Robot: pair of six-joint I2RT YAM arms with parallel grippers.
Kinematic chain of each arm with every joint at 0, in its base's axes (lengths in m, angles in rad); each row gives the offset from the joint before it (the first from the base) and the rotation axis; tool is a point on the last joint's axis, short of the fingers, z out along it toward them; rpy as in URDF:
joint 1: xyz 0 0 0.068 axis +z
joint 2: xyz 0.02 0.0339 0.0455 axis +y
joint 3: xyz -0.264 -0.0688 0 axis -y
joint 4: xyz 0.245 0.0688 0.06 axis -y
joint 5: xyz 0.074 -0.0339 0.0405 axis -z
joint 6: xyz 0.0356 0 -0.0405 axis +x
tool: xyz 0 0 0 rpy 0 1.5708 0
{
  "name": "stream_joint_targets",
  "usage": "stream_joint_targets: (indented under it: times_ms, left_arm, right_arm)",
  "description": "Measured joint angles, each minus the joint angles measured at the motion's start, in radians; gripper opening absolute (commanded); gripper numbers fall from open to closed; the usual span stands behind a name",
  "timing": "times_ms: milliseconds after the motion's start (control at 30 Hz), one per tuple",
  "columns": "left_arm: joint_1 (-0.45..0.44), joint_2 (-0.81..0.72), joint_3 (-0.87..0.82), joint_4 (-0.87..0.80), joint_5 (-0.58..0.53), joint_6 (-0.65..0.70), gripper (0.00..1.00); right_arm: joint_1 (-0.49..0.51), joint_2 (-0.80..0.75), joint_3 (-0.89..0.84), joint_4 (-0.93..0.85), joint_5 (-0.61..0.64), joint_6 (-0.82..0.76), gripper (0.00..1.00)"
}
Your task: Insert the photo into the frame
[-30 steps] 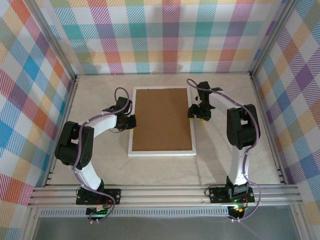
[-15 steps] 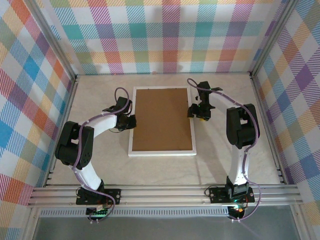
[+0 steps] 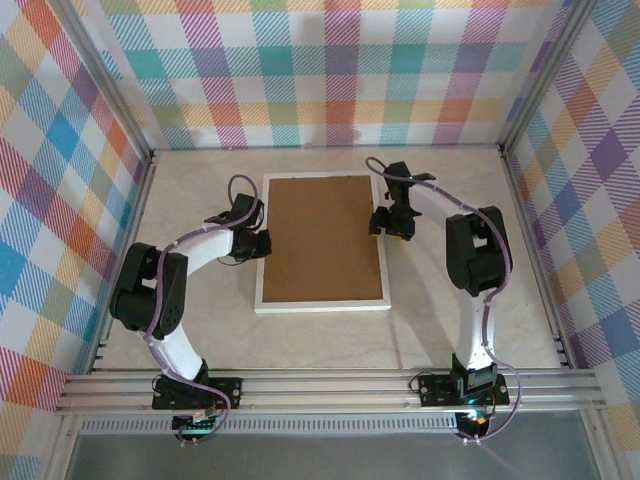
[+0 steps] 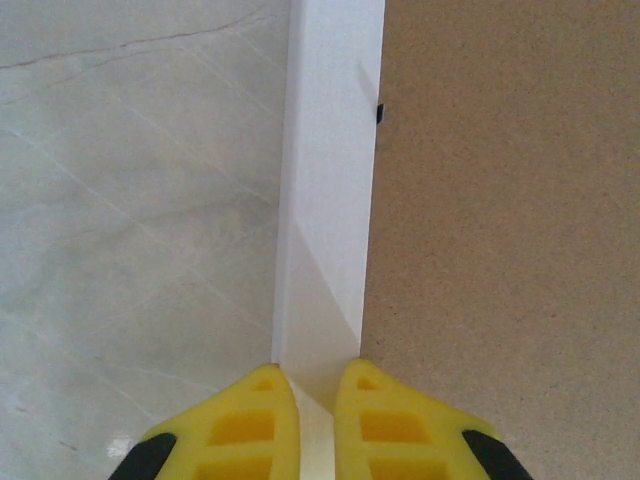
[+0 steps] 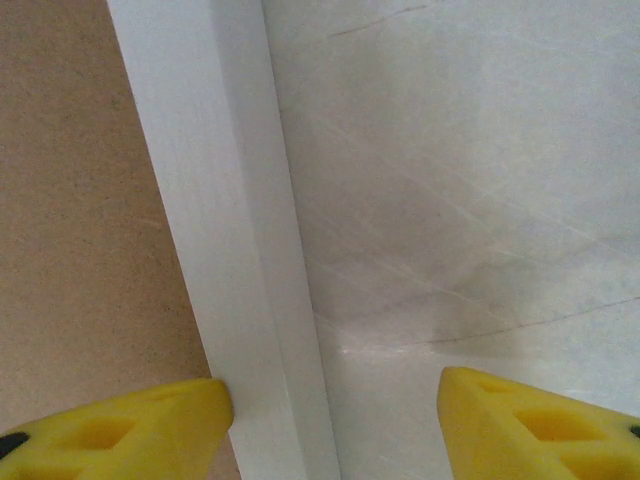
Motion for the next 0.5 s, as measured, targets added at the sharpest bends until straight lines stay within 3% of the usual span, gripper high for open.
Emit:
stream_joint_targets:
  times_ms: [500]
  left_arm:
    - [0.000,-0.002,0.001,-0.006,-0.017,-0.003,0.00]
  right_arm:
    - [0.039,0.035,0.047,-0.022,0.044,0.023,0.63]
